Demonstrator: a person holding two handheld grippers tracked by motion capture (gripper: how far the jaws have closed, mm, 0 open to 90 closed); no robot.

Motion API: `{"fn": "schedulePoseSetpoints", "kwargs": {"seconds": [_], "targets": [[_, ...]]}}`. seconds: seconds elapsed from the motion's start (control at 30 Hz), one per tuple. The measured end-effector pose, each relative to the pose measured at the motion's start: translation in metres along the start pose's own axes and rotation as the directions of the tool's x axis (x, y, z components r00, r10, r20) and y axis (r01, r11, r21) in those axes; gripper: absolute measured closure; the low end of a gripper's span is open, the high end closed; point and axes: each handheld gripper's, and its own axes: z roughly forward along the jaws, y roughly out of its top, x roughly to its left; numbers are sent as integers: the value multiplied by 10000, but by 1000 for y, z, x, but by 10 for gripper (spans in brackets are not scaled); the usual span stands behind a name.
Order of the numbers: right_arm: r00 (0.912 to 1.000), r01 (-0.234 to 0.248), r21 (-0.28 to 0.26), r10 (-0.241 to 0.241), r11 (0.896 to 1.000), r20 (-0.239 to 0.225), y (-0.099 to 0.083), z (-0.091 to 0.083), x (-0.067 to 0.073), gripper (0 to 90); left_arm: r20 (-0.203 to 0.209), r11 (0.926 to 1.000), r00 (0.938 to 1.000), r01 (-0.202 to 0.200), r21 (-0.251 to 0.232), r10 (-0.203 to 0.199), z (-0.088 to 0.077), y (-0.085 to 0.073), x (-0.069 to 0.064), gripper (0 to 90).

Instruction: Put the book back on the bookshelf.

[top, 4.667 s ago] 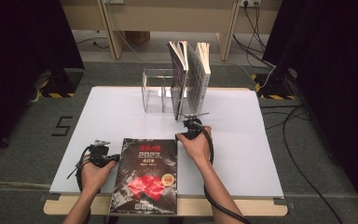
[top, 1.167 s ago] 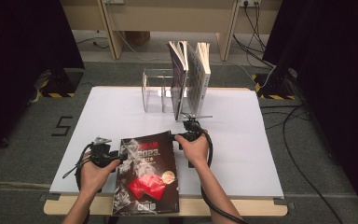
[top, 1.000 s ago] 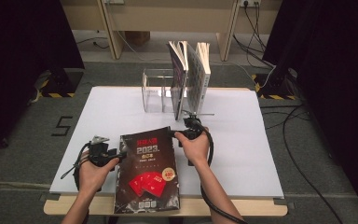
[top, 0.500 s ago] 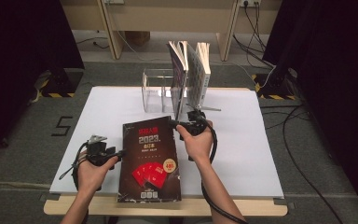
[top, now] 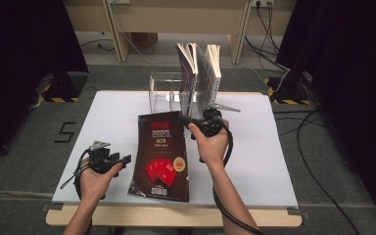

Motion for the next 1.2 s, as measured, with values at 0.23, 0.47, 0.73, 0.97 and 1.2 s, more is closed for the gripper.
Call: {"fn": "schedulePoseSetpoints", "kwargs": {"seconds": [0.23,0.47,0.73,0.97,1.2], "targets": [[9997,192,-587,-201,9981,-148,10,-7,8,878,-48,9999,10000,30,-152,-31,-2,1,2,461],[9985,528,-966,-538,9939,-76,20,-13,16,878,-35,9999,10000,48,-117,-48,-1,0,2,459],[9958,914,-1541,-899,9838,168,29,-17,23,878,-63,9998,10000,75,-196,-76,-2,1,2,458],[9935,1119,-1913,-1060,9751,408,37,-19,26,878,-68,9997,9999,79,-230,-81,-3,1,3,457],[9898,1384,-2351,-1263,9621,660,45,-21,29,878,-74,9994,10000,56,-346,-59,-4,3,2,458]]}}
